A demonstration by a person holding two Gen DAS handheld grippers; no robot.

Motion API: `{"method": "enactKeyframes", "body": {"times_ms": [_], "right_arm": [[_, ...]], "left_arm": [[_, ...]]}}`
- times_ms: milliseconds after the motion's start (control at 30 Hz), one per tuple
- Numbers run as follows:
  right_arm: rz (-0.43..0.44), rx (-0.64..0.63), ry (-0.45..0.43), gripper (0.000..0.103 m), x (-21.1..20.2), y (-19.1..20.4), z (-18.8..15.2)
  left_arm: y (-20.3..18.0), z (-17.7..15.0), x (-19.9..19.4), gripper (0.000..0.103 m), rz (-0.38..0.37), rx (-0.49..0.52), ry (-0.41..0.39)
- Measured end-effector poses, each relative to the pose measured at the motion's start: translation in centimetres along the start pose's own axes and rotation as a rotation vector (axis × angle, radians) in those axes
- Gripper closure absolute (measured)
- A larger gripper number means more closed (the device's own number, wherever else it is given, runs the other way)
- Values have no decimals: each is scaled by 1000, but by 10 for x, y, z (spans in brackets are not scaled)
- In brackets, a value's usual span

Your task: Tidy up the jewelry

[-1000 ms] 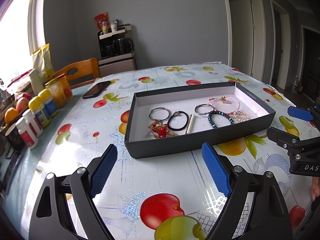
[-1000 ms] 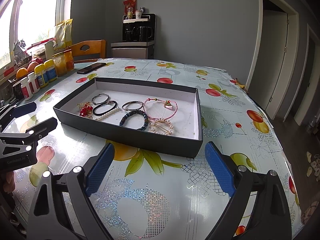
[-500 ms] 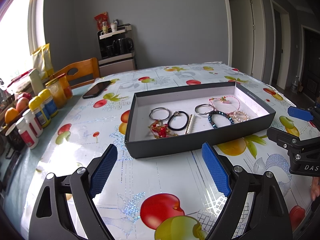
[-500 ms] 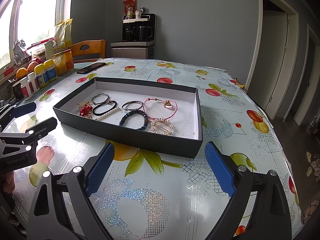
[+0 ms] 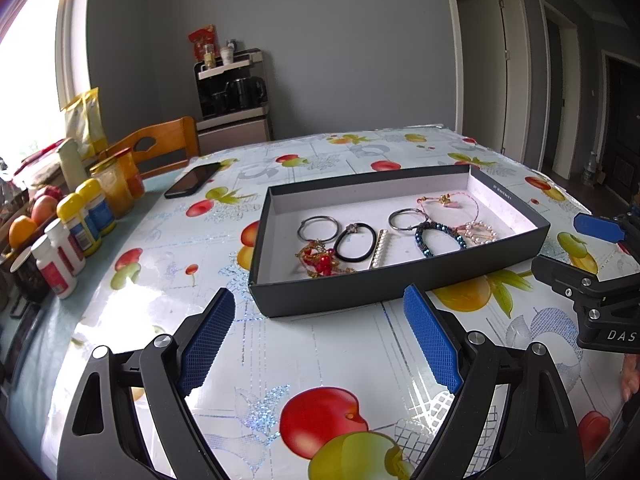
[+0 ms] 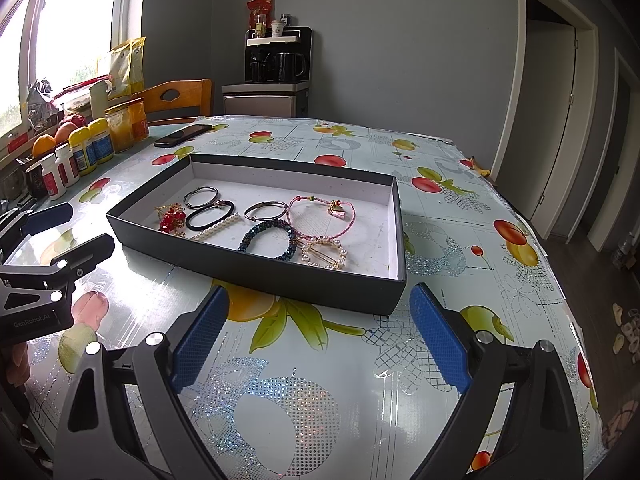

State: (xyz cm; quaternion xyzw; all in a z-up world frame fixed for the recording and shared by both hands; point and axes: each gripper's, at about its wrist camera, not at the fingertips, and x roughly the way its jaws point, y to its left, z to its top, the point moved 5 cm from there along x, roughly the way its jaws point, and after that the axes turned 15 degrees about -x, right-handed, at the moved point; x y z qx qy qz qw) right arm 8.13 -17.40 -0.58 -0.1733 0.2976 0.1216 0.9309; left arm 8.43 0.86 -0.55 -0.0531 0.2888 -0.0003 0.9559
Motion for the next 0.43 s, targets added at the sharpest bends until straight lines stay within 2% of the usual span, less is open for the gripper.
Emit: {"method": "enactKeyframes", "body": {"times_ms": [433], "right_arm": [[-3,0,7,12,1,-1,-1]], "left_arm": [[0,1,1,15,1,-2,8]]}}
